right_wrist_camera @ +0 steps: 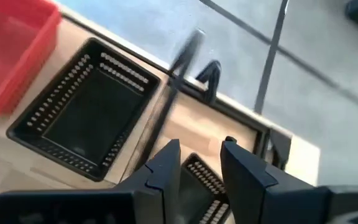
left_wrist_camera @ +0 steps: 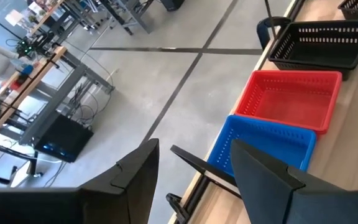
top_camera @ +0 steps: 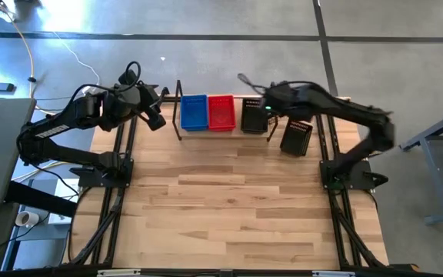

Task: Stack baskets on shelf by color
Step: Stack the black bin on top of the black bin on the shelf

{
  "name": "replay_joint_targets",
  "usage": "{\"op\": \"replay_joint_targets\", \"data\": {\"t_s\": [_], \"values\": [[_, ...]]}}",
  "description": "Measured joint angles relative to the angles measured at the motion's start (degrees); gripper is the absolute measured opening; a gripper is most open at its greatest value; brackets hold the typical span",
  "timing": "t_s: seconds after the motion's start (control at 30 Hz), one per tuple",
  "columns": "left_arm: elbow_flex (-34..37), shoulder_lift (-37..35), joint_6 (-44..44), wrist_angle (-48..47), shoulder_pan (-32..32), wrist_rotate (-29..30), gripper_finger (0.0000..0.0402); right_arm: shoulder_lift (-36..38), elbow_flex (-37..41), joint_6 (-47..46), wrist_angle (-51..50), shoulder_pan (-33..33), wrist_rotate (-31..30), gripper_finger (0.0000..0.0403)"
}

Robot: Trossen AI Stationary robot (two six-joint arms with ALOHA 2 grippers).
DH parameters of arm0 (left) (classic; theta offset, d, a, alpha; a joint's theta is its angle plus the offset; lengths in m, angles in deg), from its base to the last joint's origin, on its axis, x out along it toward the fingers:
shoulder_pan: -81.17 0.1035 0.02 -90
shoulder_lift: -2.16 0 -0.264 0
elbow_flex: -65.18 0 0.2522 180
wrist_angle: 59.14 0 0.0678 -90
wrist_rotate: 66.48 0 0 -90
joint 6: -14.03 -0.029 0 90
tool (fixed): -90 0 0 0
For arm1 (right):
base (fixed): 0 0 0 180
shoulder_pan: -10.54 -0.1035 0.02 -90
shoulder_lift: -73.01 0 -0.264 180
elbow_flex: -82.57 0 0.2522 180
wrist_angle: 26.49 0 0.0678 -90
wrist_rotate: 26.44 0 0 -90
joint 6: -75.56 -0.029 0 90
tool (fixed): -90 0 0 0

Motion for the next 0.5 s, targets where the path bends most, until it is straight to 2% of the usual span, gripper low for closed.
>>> {"op": "replay_joint_targets", "data": {"t_s": [0.27, 0.4, 0.5], "values": [[0.0, 0.0, 0.1, 0.4, 0.4, 0.0, 0.0188, 17.5, 17.7, -7.5, 4.4, 2.4, 4.3, 0.0103], [0.0, 0.0, 0.0, 0.4, 0.4, 0.0, 0.0188, 23.6, 24.0, -6.7, 5.2, 2.6, 8.2, 0.0103], [0.0, 0.0, 0.0, 0.4, 0.4, 0.0, 0.0188, 26.9, 28.2, -2.6, 6.3, 2.6, 13.1, 0.0103]]}}
